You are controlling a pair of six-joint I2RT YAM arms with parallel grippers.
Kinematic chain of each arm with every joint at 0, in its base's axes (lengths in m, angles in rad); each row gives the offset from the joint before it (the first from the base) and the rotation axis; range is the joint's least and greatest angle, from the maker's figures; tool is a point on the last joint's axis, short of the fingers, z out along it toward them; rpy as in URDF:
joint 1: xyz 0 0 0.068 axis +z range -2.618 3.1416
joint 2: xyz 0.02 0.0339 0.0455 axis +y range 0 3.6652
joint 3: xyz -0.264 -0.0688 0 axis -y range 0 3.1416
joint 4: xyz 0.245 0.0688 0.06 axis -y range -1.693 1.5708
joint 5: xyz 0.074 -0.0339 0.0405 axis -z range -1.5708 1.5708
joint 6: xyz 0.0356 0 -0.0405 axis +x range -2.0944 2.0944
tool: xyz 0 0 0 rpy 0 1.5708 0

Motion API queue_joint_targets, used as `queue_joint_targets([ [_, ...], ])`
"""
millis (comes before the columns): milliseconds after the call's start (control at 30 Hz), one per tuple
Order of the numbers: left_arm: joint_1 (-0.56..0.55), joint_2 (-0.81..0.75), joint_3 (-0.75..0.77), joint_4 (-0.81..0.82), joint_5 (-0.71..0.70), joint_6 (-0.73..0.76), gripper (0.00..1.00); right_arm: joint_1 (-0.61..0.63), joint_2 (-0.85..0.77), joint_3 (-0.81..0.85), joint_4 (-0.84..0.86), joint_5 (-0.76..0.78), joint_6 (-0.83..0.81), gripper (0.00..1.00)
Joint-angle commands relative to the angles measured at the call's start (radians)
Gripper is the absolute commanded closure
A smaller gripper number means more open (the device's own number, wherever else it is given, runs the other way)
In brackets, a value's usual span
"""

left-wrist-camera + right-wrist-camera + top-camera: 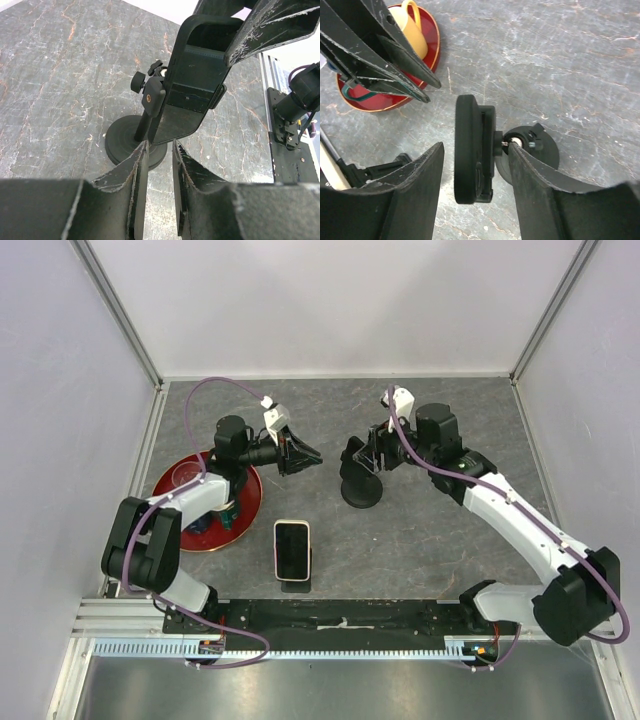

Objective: Place the phone on the phone stand

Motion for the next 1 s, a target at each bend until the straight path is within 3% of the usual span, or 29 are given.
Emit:
queue_joint_targets([
  [0,0.007,-0.038,-0.004,0.04,0.018,-0.019,0.68,-0.001,0.033,0.062,0.032,-0.1,-0.03,0.43],
  [133,0.007,-0.045,-0.005,0.038,0.018,-0.019,0.68,-0.001,0.061,0.071,0.038,-0.136,-0.04,0.58],
  [233,0.007,-0.051,-0.005,0.032,0.013,-0.016,0.68,-0.001,0.073,0.074,0.03,-0.146,-0.05,0.77],
  [300,0.01,-0.06,-0.009,0.029,0.001,-0.016,0.68,-0.003,0.067,0.079,-0.002,-0.115,-0.069,0.98],
  [333,0.013,-0.063,-0.01,0.026,-0.005,-0.016,0.68,-0.001,0.061,0.082,-0.017,-0.109,-0.077,1.0],
  [500,0.017,-0.088,-0.015,0.026,-0.008,-0.016,0.68,-0.001,-0.022,0.078,-0.132,-0.214,-0.157,1.0],
  [767,0.016,-0.094,-0.021,0.046,-0.004,-0.031,0.68,0.055,-0.155,0.035,-0.359,-0.527,-0.258,1.0],
  [967,0.017,-0.114,-0.032,0.052,-0.004,-0.031,0.67,0.207,-0.217,-0.002,-0.361,-0.537,-0.324,1.0],
])
